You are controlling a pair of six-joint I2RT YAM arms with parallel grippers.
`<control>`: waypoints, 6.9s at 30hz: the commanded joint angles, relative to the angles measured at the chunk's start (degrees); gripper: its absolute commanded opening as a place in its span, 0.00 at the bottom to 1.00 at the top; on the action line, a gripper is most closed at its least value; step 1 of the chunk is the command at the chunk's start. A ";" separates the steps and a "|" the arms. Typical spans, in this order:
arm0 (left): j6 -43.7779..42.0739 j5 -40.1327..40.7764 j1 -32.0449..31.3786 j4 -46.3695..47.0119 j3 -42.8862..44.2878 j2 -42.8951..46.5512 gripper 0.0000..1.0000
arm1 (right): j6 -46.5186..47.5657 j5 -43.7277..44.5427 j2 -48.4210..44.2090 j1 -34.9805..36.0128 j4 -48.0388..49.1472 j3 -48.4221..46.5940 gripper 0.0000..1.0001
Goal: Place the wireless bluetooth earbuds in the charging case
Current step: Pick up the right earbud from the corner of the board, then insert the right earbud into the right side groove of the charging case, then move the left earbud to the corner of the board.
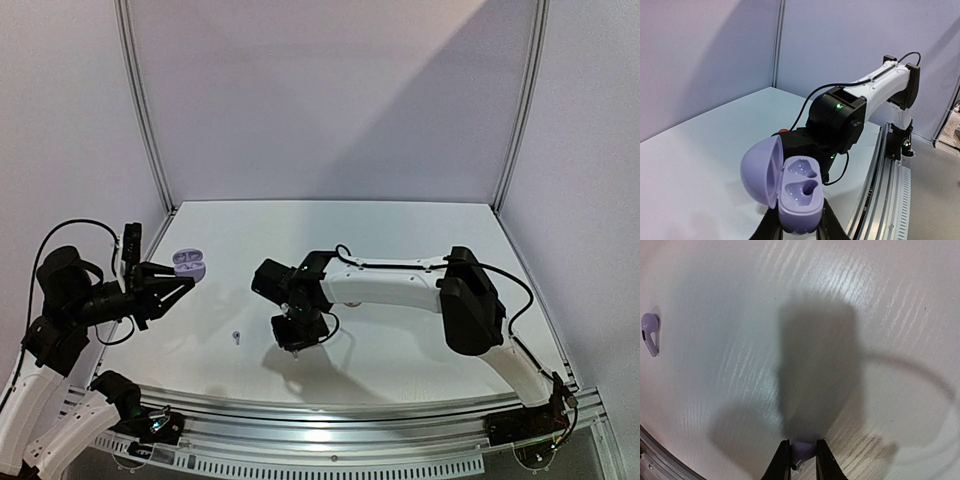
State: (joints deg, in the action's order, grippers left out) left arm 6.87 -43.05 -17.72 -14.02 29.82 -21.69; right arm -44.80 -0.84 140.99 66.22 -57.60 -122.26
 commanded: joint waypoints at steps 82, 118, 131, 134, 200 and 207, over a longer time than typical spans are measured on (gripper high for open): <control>-13.18 11.88 -0.19 20.07 0.41 -0.81 0.00 | 37.52 17.89 -13.84 11.62 43.48 -8.88 0.27; -1.81 26.01 8.35 7.93 -0.19 -1.93 0.00 | 13.73 11.41 2.74 7.56 31.22 -8.52 0.62; -1.11 24.50 9.08 8.12 -0.29 -2.26 0.00 | 16.25 14.19 11.98 7.26 32.22 -11.05 0.55; -1.13 24.46 9.26 8.30 -0.22 -2.39 0.00 | 16.67 14.10 13.45 7.24 31.30 -11.67 0.51; -2.58 23.41 9.55 6.98 -0.98 -2.00 0.00 | 50.82 -8.95 -6.03 10.24 20.56 5.45 0.43; -2.42 23.48 9.60 7.03 -1.19 -1.38 0.00 | 43.50 -7.21 -11.30 9.39 30.12 12.45 0.47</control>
State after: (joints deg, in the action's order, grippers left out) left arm 4.78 -19.07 -8.88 -5.72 28.67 -23.64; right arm 3.84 -8.69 133.12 76.05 -33.89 -111.24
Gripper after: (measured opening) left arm 0.199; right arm 0.473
